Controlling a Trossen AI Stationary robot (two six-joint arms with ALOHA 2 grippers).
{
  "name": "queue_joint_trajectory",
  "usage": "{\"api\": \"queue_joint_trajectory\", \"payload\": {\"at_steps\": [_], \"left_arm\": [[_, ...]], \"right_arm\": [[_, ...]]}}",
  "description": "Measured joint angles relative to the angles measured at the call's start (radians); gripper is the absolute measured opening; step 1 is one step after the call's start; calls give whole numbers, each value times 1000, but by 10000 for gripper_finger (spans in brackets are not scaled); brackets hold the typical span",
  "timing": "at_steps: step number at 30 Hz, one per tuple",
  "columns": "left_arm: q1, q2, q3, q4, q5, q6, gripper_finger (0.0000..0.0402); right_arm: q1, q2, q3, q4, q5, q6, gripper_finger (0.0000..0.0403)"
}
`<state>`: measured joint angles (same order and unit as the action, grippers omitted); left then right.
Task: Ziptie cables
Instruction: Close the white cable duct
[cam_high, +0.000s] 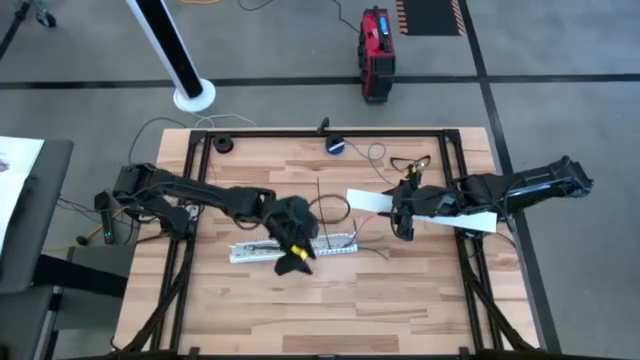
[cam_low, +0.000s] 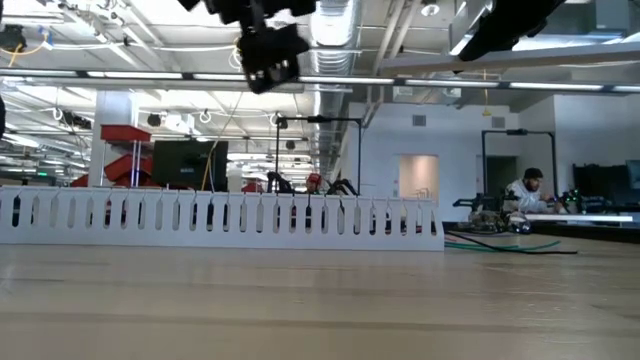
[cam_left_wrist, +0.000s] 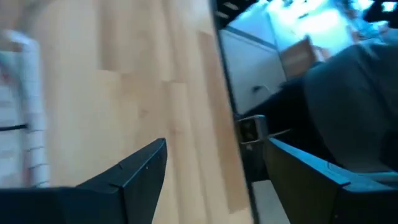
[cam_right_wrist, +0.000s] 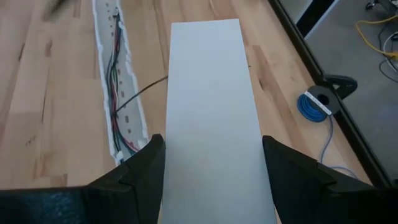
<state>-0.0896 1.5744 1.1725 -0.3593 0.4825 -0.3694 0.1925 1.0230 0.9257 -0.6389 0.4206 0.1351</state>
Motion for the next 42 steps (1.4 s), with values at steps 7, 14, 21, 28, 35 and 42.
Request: {"api": "queue_joint_trajectory", "payload": {"at_steps": [7,14,21,28,35,42], "left_arm": [[-47,44,18,216,101,-177,279],[-28,45,21,127,115,-113,284],[36,46,-79,163,-201,132,284],[114,44,-190,320,-304,84,284],[88,188,-197,577,-436,70,284],[39,291,-133,620,-516,12,284]], "right_arm": [[-5,-10,0,4,0,-4,222],[-21,-22,0,9,0,-5,222],[-32,-31,0,8,-2,-12,222],[-32,-31,0,8,-2,-12,222],[-42,-31,0,7,-2,-13,222],[-43,-33,0,9,-16,-14,222]]}}
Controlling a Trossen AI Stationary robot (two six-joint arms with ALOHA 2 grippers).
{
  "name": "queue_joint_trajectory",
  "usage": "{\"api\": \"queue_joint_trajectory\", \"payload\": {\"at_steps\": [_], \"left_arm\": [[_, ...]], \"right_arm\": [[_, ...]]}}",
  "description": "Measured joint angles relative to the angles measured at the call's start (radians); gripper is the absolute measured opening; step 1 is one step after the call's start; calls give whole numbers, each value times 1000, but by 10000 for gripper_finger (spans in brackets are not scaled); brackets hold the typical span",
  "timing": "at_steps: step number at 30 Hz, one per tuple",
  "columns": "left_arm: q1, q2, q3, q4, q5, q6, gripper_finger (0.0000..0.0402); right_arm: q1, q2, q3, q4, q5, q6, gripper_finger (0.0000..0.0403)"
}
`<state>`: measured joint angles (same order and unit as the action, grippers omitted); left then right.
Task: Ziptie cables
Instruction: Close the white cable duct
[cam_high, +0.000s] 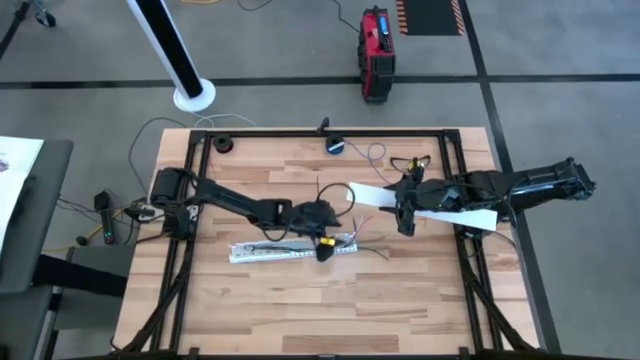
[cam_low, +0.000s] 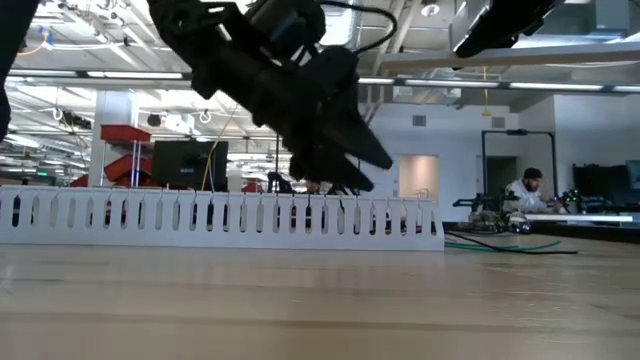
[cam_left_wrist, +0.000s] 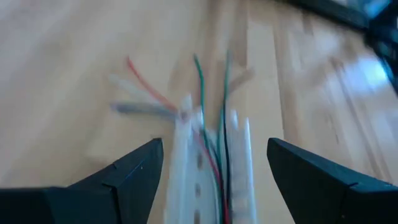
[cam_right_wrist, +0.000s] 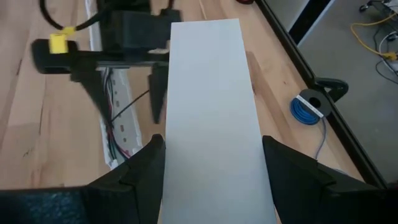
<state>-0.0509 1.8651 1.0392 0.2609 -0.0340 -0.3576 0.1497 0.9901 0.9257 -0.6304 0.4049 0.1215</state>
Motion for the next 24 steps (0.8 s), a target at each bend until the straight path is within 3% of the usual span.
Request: {"api": "queue_joint_trajectory", "payload": {"at_steps": [8,15,24], "left_arm": [[-46,25,11,-14,-100,-2,284],[-64,108,38,48,-71,-73,284],[-80,114,50,42,-75,-78,284]], "right_arm": [[1,0,0,3,-14,1,222],[0,-4,-19,46,-14,-33,222],[0,-4,-53,71,-14,-12,222]]}}
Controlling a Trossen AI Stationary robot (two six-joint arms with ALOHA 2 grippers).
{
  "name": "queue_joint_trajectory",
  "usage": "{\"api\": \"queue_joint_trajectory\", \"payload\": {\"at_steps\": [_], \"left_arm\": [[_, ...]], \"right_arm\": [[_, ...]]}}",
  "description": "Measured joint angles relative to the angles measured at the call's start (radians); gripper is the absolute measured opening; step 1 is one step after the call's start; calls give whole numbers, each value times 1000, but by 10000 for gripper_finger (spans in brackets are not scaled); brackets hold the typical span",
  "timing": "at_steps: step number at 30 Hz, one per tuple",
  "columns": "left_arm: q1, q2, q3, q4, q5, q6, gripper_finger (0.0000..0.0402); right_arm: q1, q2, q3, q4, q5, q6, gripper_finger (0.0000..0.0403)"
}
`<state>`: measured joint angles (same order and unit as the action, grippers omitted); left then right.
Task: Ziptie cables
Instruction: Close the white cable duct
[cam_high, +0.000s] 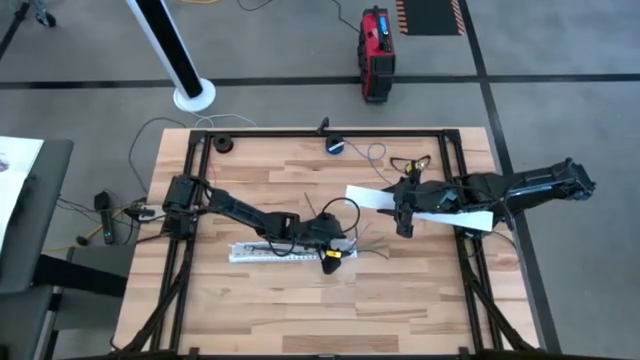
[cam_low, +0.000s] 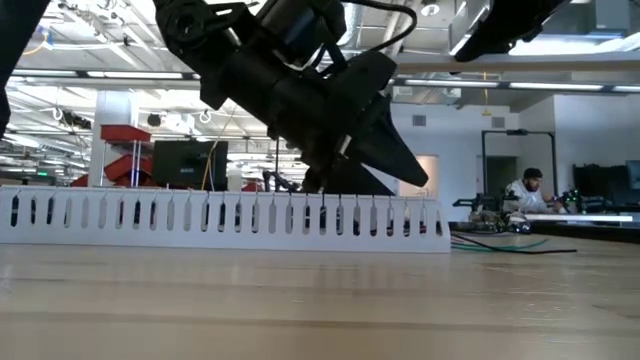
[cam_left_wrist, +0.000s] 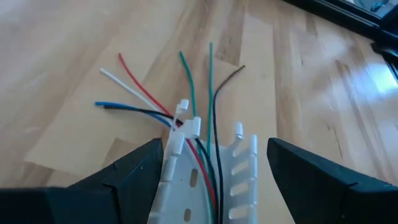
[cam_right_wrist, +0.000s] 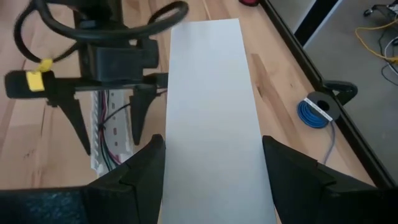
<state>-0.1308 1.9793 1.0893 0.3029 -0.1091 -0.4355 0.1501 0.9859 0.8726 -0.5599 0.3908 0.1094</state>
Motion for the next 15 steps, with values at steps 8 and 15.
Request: {"api": "queue_joint_trajectory", "payload": {"at_steps": [8,15], "left_arm": [[-12,0,3,-15,10,-14,284],[-37,0,4,-39,45,-29,284]], "right_arm": [[0,0,-14,26,0,-2,222],[-2,0,-14,23,0,-13,222]]}}
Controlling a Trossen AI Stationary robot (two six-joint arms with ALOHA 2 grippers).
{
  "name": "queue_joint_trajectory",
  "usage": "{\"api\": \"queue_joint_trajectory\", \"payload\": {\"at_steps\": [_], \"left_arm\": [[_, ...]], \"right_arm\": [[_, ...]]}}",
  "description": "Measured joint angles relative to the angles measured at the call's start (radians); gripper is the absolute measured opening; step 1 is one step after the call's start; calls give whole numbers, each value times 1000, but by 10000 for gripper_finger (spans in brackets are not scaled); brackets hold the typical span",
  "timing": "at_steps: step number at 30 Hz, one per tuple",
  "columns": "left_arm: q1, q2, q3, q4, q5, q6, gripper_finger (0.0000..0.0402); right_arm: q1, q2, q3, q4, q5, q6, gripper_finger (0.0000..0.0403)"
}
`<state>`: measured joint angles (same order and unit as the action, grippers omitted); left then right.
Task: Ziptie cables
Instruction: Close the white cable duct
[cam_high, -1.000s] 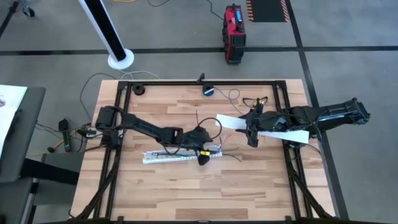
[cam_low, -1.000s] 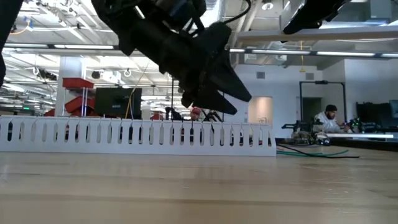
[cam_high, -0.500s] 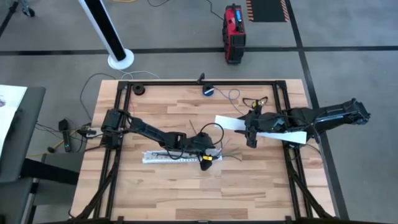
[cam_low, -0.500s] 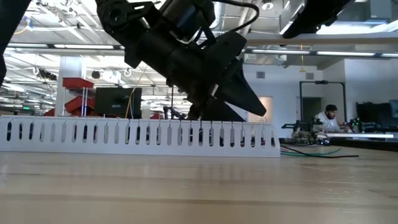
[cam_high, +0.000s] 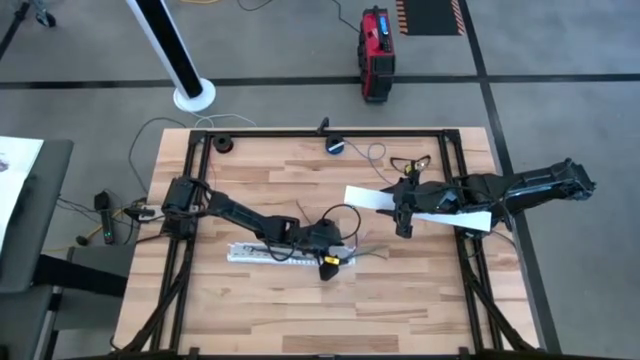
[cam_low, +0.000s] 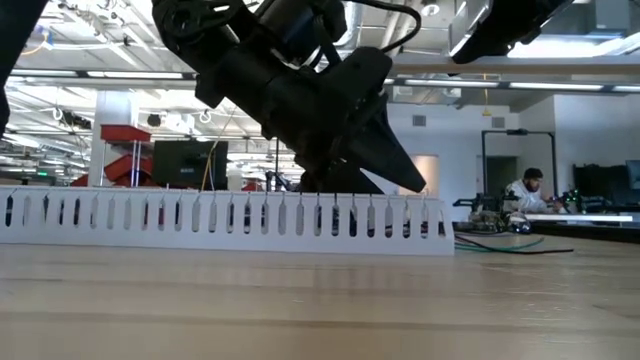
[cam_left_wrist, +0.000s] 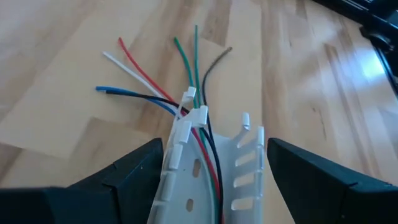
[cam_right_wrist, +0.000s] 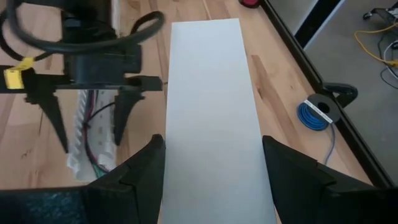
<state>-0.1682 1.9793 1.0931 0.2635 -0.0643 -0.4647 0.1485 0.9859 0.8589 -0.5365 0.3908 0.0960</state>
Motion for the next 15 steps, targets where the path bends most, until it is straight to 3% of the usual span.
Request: {"api": "queue_joint_trajectory", "payload": {"at_steps": [6,15], "left_arm": [[-27,-2,0,-53,-9,8,284],[-44,-4,29,-96,59,50,284]], "right_arm": [[-1,0,0,0,0,-15,222],[-8,0,0,3,0,-18,222]]}}
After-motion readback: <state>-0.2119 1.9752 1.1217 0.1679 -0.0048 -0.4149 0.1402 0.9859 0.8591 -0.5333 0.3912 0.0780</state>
